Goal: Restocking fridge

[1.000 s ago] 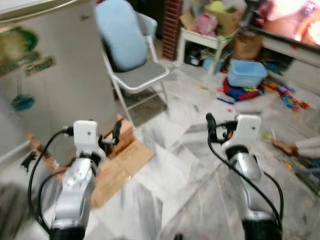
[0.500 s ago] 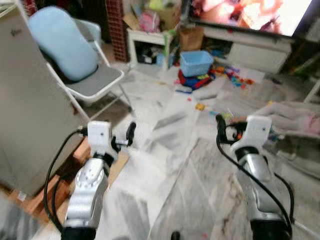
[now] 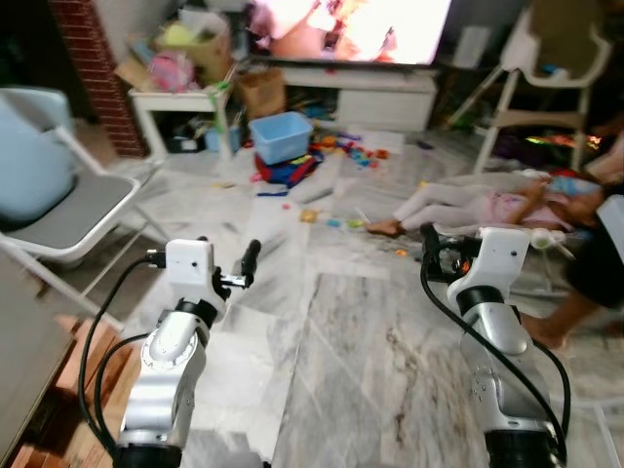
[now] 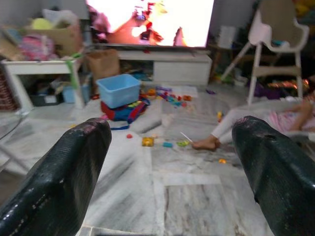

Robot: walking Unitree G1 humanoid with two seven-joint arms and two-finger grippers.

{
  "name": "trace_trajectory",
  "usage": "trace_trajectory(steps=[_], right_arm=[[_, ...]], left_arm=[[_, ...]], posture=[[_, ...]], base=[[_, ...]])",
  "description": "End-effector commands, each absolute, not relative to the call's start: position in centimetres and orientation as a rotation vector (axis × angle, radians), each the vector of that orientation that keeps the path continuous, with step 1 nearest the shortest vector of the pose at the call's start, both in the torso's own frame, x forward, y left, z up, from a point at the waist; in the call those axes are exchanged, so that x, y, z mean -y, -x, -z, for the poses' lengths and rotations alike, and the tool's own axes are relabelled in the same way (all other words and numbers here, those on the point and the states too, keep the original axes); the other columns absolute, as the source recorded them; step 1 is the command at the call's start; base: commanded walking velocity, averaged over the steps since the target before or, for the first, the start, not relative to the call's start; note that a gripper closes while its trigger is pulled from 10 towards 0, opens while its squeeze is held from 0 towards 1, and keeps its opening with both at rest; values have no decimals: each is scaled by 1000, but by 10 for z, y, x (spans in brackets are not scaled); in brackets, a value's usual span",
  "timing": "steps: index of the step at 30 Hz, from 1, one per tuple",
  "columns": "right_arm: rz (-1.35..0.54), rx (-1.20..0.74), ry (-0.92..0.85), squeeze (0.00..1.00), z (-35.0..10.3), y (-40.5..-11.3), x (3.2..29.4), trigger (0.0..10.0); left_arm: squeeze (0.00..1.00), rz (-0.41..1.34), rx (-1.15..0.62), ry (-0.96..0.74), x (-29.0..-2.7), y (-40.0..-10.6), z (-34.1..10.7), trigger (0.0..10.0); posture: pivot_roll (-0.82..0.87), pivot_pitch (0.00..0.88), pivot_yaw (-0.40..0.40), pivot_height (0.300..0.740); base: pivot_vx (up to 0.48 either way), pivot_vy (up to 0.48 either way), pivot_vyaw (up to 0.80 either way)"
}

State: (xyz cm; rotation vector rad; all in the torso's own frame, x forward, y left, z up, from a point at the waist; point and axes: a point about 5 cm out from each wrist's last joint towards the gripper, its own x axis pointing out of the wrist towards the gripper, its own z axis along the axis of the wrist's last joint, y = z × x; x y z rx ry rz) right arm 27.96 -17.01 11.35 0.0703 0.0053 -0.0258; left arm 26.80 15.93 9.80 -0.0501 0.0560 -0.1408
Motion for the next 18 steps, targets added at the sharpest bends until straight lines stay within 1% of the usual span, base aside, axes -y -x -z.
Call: trace_trajectory(steps=[1, 15, 17, 18], right_arm=[[47, 3, -59, 0, -116, -280, 177, 10000], [53, 11, -48, 0, -117, -280, 176, 10000], [54, 11, -48, 0, -117, -280, 176, 10000], [57, 12, -47, 0, -117, -281, 176, 10000]], left_arm=[[0, 166, -49, 57, -152, -271, -101, 10000], [0, 173, -42, 53, -149, -272, -102, 10000], [0, 174, -41, 51, -149, -272, -103, 10000], [0, 169, -37, 46, -149, -273, -103, 10000]], posture=[[-5, 0, 22, 740], [-6, 0, 25, 740], [-7, 0, 25, 740], [-7, 0, 25, 740]], base=[[244, 412, -800], [223, 417, -800], [259, 371, -800], [0, 0, -800]])
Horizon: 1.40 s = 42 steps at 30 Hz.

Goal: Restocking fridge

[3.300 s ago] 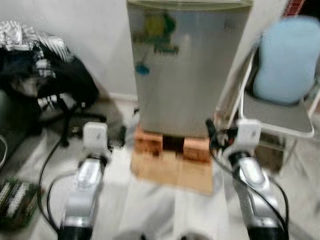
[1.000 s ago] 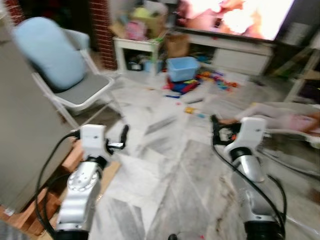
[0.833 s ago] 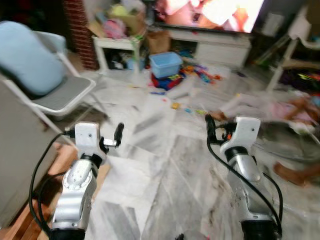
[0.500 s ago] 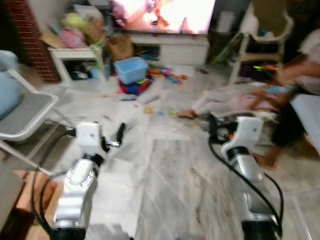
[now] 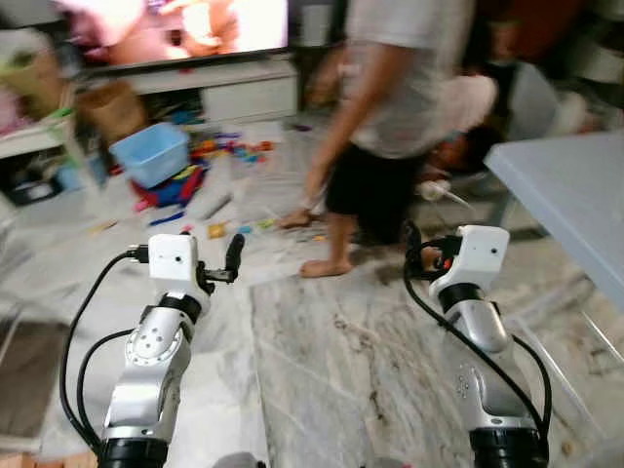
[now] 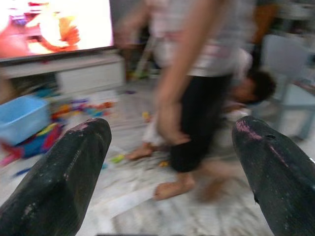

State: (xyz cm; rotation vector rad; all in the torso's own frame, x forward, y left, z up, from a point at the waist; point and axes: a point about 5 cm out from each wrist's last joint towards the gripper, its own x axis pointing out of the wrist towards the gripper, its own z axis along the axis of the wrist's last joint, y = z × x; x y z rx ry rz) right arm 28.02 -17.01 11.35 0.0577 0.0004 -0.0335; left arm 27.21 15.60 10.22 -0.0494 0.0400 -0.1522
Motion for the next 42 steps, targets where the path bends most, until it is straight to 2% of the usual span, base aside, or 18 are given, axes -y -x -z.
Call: trace_trajectory(steps=[1, 6, 14, 17, 27, 32, 42], right_arm=[[57, 12, -47, 0, -117, -281, 176, 10000], [75, 44, -56, 0, -127, -283, 178, 10000], [112, 88, -63, 0, -143, -280, 185, 10000], [160, 76, -60, 0, -138, -278, 194, 10000], [141, 97, -31, 0, -146, -286, 192, 10000], [150, 85, -33, 0, -143, -284, 190, 10000], [161, 82, -34, 0, -141, -278, 189, 10000]], left_arm=[[0, 169, -37, 46, -149, -273, -103, 10000], [0, 169, -21, 37, -151, -280, -111, 10000], [0, 176, -22, 15, -157, -287, -114, 10000], [0, 214, -17, -44, -154, -287, -112, 10000], [0, 227, -8, -26, -148, -293, -113, 10000], [0, 271, 10, 8, -145, -287, -116, 10000], [0, 335, 11, 27, -139, -288, -117, 10000]], posture=[[-7, 0, 25, 740], [-25, 0, 40, 740], [-53, 0, 72, 740], [-49, 0, 85, 740], [-58, 0, 75, 740], [-56, 0, 79, 740], [-73, 0, 93, 740]], base=[[0, 0, -800], [0, 0, -671], [0, 0, 0], [0, 0, 0], [0, 0, 0], [0, 0, 0], [349, 0, -800]])
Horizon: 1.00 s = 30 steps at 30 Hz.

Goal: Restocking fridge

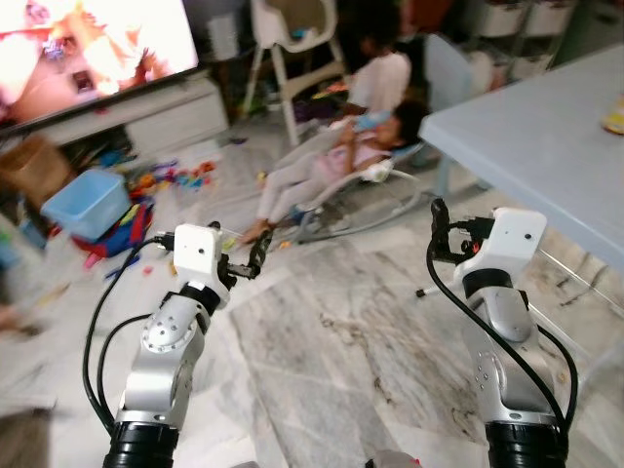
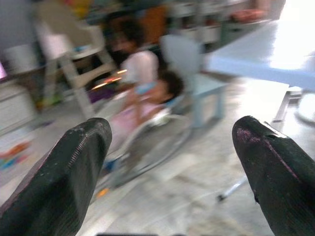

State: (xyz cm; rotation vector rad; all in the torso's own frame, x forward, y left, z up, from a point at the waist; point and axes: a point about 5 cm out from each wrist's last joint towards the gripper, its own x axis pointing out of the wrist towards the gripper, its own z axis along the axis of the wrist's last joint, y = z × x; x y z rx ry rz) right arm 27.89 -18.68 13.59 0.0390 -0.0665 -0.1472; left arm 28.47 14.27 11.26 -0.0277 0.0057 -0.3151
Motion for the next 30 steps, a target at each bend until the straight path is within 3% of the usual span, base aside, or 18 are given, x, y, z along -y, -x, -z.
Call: trace_trajectory(steps=[1, 7, 30], right_arm=[[162, 76, -32, 0, -139, -278, 190, 10000], [131, 71, -32, 0, -139, -281, 183, 10000], [116, 79, -33, 0, -141, -277, 178, 10000]], left_arm=[[0, 332, 10, 30, -139, -288, -117, 10000], [0, 329, 5, 46, -139, -283, -114, 10000], [0, 369, -27, 89, -118, -274, -107, 10000]], posture=[[-69, 0, 88, 740], [-68, 0, 71, 740], [-90, 0, 78, 740]], base=[[439, 0, -800], [458, 0, -695], [480, 0, -57]])
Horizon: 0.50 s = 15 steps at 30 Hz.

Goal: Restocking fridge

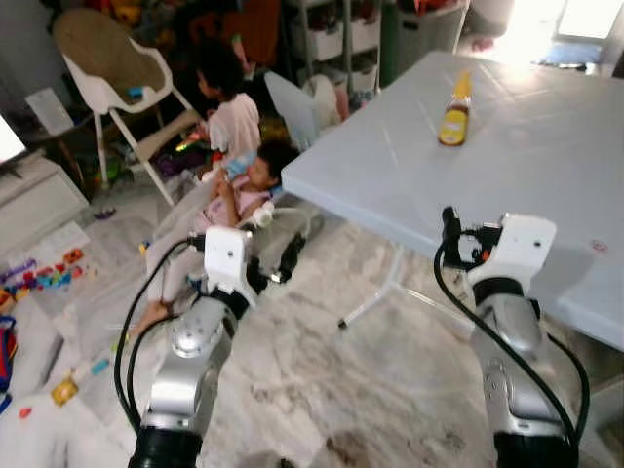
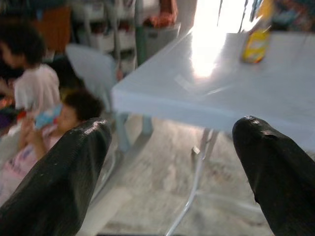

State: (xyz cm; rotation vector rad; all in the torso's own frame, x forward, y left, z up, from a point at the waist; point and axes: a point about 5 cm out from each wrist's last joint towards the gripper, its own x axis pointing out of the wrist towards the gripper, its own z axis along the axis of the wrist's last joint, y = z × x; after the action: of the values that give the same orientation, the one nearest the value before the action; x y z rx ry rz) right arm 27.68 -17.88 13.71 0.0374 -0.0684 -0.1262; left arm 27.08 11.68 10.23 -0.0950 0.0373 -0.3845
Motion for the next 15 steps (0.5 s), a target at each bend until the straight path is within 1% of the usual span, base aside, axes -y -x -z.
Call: trace_trajectory(steps=[1, 15], right_arm=[[116, 81, -33, 0, -142, -278, 178, 10000], [89, 101, -4, 0, -144, -276, 176, 10000]], left_arm=[[0, 364, -28, 91, -118, -274, -107, 10000], [0, 356, -29, 97, -117, -275, -108, 10000]], posture=[[-90, 0, 78, 740], [-90, 0, 77, 740]], base=[[472, 0, 0], [466, 0, 0]])
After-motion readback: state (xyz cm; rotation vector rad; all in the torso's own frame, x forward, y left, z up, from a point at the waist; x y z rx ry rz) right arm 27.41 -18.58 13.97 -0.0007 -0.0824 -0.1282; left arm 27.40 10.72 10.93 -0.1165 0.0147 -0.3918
